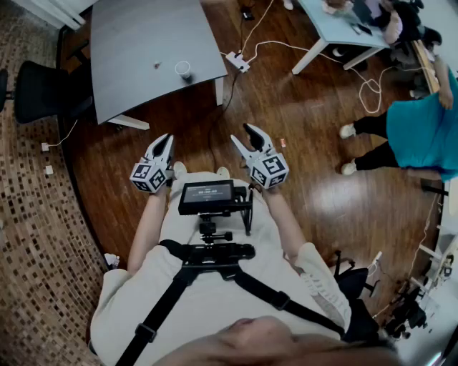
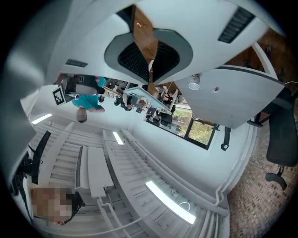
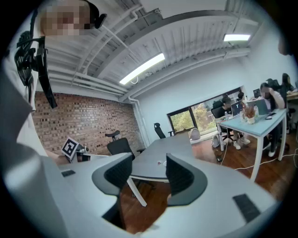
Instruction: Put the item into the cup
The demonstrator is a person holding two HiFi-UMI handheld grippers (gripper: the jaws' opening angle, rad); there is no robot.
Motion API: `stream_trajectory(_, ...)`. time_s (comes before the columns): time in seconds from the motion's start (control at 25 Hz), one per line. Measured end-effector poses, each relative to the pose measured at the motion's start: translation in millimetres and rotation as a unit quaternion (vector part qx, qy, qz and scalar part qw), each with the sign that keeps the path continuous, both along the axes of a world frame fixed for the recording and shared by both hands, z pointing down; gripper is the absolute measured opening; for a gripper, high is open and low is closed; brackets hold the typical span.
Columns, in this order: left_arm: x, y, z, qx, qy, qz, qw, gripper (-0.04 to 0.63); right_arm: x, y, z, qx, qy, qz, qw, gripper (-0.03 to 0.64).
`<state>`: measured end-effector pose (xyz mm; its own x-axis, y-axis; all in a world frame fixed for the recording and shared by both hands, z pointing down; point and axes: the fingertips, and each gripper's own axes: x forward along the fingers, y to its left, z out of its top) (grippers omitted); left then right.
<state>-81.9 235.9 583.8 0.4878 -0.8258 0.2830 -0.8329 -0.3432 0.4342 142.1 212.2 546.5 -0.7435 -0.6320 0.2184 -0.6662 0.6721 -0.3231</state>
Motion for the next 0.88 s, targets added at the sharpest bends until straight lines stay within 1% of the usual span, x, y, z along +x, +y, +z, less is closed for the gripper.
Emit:
stream_trajectory(0.16, 4.0, 5.6, 0.0, 0.001, -0.002, -0.002, 1.0, 0.021, 6.3, 4.3, -0.1, 0.002, 0.003, -0.004, 1.0, 0.241)
stream_trajectory(0.24, 7.4, 7.9, 0.3, -0.001, -0.003, -0.003, 1.0, 0.032, 11.3, 4.0, -1.6, 0.004, 0.004, -0.005, 1.0, 0.241)
stream_trajectory(0.4, 6.8, 9.5, -1.2, -0.001, -0.009, -0.012, 0.9999, 0.033, 15.9, 0.7, -0.9, 0.006, 0.0, -0.007, 1.0, 0.241)
stream_trajectory(0.68, -16.5, 6.5, -1.7, -0.003, -0.013, -0.035, 0.9993, 0.04, 4.1, -8.0, 2.9, 0.004, -0.001, -0.012, 1.0, 0.241)
stream_trajectory(0.88, -34.7, -9.1, 0.7, -0.006, -0.014, -0.04, 0.9991, 0.04, -10.5, -22.2, 2.6, 0.004, 0.001, -0.012, 1.0, 0.239)
